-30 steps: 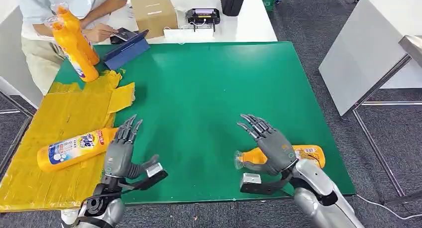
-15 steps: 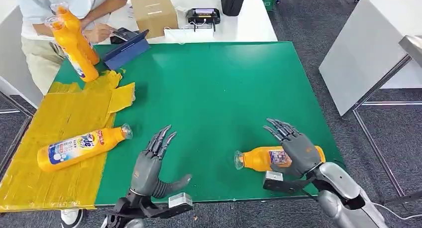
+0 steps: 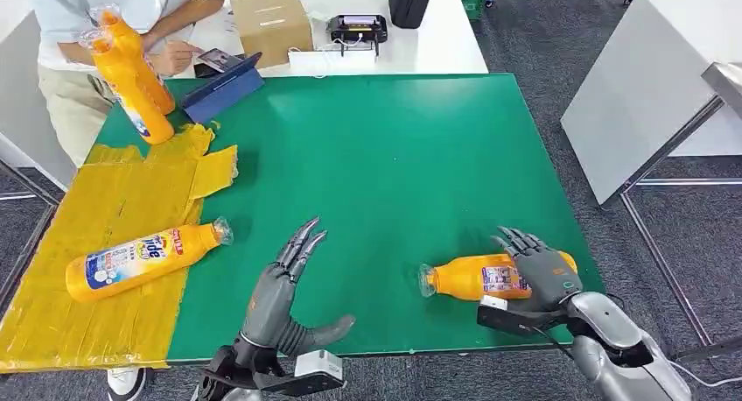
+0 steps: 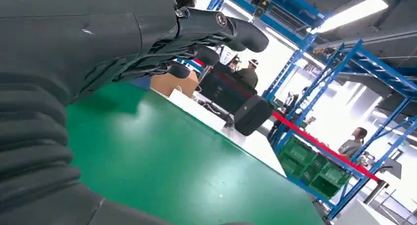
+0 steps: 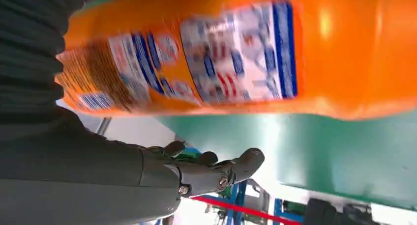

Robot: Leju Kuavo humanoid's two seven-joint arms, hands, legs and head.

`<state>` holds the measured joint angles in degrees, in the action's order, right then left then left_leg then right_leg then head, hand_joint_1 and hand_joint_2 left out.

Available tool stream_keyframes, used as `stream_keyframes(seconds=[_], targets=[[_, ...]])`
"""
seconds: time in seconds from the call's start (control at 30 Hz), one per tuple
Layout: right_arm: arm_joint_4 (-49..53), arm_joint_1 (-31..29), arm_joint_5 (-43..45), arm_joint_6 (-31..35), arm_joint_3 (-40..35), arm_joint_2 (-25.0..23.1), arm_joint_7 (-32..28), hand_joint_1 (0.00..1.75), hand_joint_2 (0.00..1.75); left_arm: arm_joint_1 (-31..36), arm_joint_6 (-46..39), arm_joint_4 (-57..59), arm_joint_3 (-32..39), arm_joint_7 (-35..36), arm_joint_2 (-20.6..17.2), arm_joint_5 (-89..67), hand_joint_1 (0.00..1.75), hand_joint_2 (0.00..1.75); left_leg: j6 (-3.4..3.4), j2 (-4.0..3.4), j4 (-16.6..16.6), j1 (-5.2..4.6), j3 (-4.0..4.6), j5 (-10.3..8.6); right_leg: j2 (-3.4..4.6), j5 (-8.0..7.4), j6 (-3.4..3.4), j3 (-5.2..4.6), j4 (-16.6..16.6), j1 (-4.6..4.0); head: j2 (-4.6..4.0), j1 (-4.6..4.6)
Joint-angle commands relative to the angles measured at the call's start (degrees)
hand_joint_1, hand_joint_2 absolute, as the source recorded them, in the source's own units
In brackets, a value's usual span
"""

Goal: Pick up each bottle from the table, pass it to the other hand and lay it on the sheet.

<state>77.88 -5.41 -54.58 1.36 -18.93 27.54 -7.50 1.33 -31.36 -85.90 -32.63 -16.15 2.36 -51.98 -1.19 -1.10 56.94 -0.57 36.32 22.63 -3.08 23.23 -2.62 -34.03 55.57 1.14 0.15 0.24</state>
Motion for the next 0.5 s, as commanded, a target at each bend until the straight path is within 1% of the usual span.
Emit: stream_keyframes(seconds=[0.03, 0.07, 0.13, 0.17, 0.2, 0.23, 0.3, 0.33, 0.37, 0.4, 0.43, 0.5], targets=[[-9.0, -3.6, -1.4, -1.2, -1.4, -2.2, 2.4, 0.0, 1.75, 2.0, 0.2, 1.8, -1.4, 0.1, -0.3, 0.6, 0.0, 1.75, 0.07, -0.01, 0.0, 0.07, -0.17, 0.07, 0.2, 0.04, 0.08, 0.18, -0.1, -0.04, 0.0, 0.0], [-10.7, -3.9, -1.7, -1.0, -1.4, -2.7, 2.9, 0.0, 1.75, 2.2, 0.2, 2.2, -1.3, 0.3, -0.2, 0.8, 0.0, 1.75, 0.12, -0.02, 0.0, 0.13, -0.34, 0.15, 0.32, 0.09, 0.13, 0.37, -0.1, -0.08, 0.0, 0.0], [-13.5, -4.4, -1.9, -0.6, -1.3, -3.4, 3.1, 0.0, 1.75, 2.4, 0.6, 2.5, -1.2, 0.0, -0.1, 1.9, 0.0, 1.75, 0.08, -0.01, 0.0, 0.1, -0.21, 0.07, 0.2, 0.02, 0.08, 0.24, -0.1, -0.07, 0.0, 0.0], [-14.2, -4.5, -2.0, -0.5, -1.4, -3.5, 3.0, 0.0, 1.75, 2.5, 0.6, 2.6, -1.2, -0.1, 0.0, 2.0, 0.0, 1.75, 0.11, -0.02, 0.0, 0.15, -0.33, 0.13, 0.31, 0.06, 0.13, 0.36, -0.1, -0.1, 0.0, 0.0], [-15.1, -4.7, -2.0, -0.7, -1.5, -3.6, 3.0, 0.0, 1.75, 2.6, 0.6, 2.7, -1.4, -0.2, 0.1, 2.1, 0.0, 1.75, 0.09, 0.01, 0.0, 0.13, -0.25, 0.08, 0.22, 0.02, 0.1, 0.28, -0.1, -0.09, 0.0, 0.0], [-15.5, -4.9, -2.0, -0.8, -1.6, -3.7, 3.0, 0.0, 1.75, 2.7, 0.7, 2.8, -1.5, -0.3, 0.1, 2.2, 0.0, 1.75, 0.13, 0.04, 0.0, 0.16, -0.38, 0.13, 0.28, 0.07, 0.14, 0.43, -0.2, -0.11, 0.0, -0.02], [-17.2, -6.2, -2.1, -1.0, -2.3, -4.4, 2.7, 0.0, 1.75, 3.2, 0.8, 3.3, -1.8, -0.4, 0.2, 2.4, 0.0, 1.75, 0.09, 0.0, 0.0, 0.13, -0.24, 0.08, 0.21, 0.02, 0.09, 0.28, -0.1, -0.1, 0.0, 0.0], [-18.2, -7.0, -2.3, -0.9, -2.7, -4.8, 2.7, 0.0, 1.75, 3.4, 0.8, 3.4, -2.0, -0.5, 0.2, 2.6, 0.0, 1.75, 0.13, 0.0, 0.0, 0.17, -0.39, 0.14, 0.33, 0.06, 0.14, 0.42, -0.1, -0.12, 0.0, 0.0], [-18.7, -7.6, -2.8, -0.7, -3.2, -5.1, 3.1, 0.0, 1.75, 3.5, 0.7, 3.5, -2.1, -0.5, 0.2, 2.5, 0.0, 1.75, 0.09, -0.01, -0.1, 0.11, -0.33, 0.07, 0.24, 0.02, 0.1, 0.34, -0.1, -0.08, 0.0, 0.0], [-19.6, -8.2, -3.9, -0.6, -3.9, -5.4, 4.0, 0.0, 1.75, 3.6, 0.7, 3.5, -2.3, -0.5, 0.3, 2.7, 0.0, 1.75, 0.15, -0.03, 0.0, 0.18, -0.49, 0.15, 0.4, 0.07, 0.16, 0.52, -0.2, -0.12, 0.0, 0.0], [-20.7, -8.9, -5.1, -0.5, -4.5, -5.7, 5.0, 0.0, 1.75, 3.7, 0.7, 3.5, -2.4, -0.5, 0.3, 2.7, 0.0, 1.75, 0.09, -0.09, 0.0, 0.15, -0.36, 0.08, 0.32, -0.01, 0.1, 0.36, -0.2, -0.11, 0.0, 0.0], [-22.9, -10.1, -6.2, -0.7, -5.2, -6.1, 5.8, 0.0, 1.75, 3.8, 0.7, 3.7, -2.5, -0.4, 0.4, 2.8, 0.0, 1.75, 0.16, -0.13, 0.0, 0.2, -0.59, 0.16, 0.54, 0.04, 0.18, 0.58, -0.2, -0.13, 0.0, 0.0]])
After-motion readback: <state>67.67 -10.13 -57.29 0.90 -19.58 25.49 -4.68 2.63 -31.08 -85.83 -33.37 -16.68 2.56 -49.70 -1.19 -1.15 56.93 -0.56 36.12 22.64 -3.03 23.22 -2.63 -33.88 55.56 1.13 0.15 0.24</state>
